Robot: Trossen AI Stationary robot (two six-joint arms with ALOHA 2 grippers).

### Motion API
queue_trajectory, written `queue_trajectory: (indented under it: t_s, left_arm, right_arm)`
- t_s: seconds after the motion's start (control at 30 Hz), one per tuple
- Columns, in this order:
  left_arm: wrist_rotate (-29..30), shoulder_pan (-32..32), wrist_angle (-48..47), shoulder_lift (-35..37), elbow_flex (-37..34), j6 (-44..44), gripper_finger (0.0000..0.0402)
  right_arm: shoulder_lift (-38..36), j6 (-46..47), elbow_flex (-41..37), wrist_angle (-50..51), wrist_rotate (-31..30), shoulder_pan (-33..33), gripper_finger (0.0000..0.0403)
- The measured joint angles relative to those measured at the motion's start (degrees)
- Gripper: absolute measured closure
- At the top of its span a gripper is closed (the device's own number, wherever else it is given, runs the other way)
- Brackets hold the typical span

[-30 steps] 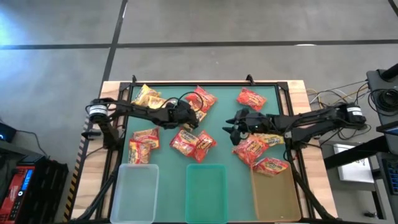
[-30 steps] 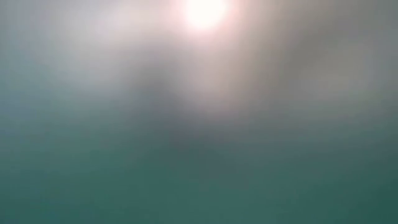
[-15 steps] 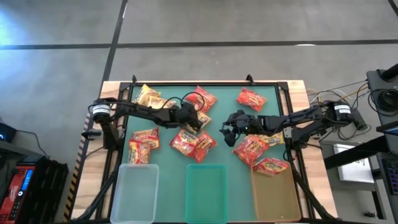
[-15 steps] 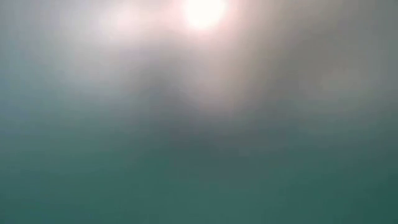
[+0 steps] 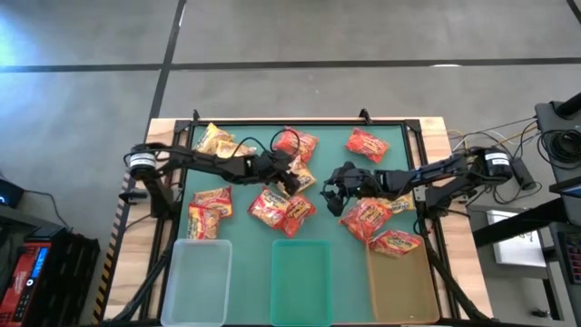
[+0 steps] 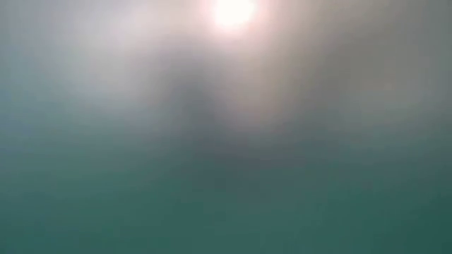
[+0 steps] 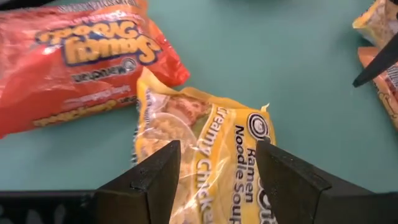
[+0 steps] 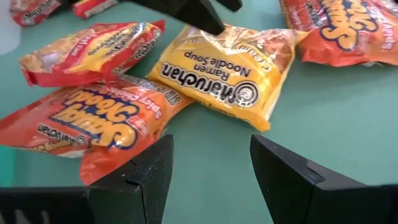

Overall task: Sort Maruchan noodles
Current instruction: Put the yellow noodle pack into the green bin

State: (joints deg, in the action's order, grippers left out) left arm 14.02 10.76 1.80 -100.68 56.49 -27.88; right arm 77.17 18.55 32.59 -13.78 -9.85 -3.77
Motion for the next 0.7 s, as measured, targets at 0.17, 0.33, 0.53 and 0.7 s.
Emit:
queue_trajectory:
  t_s: [0.17, 0.33, 0.53, 0.7]
  left_arm:
    - [-1.88, 0.00, -5.47, 3.11, 0.04, 0.37, 0.0208]
    - [-2.46, -0.53, -16.13, 4.90, 0.04, -2.54, 0.0208]
    - [-0.41, -0.63, -15.33, 4.91, -0.61, -5.66, 0.0208]
    - [-0.47, -0.67, -7.28, 4.85, -4.92, -7.89, 0.0208]
  right_arm:
    - [3.27, 0.46, -0.62, -6.01, 0.73, 1.23, 0.0202]
    - [8.12, 1.16, -0.75, -13.26, 1.51, 1.86, 0.0202]
    - [11.68, 1.40, -0.75, -19.27, 1.53, 1.91, 0.0202]
    - [14.68, 0.09, -0.66, -23.61, 1.38, 1.93, 0.0202]
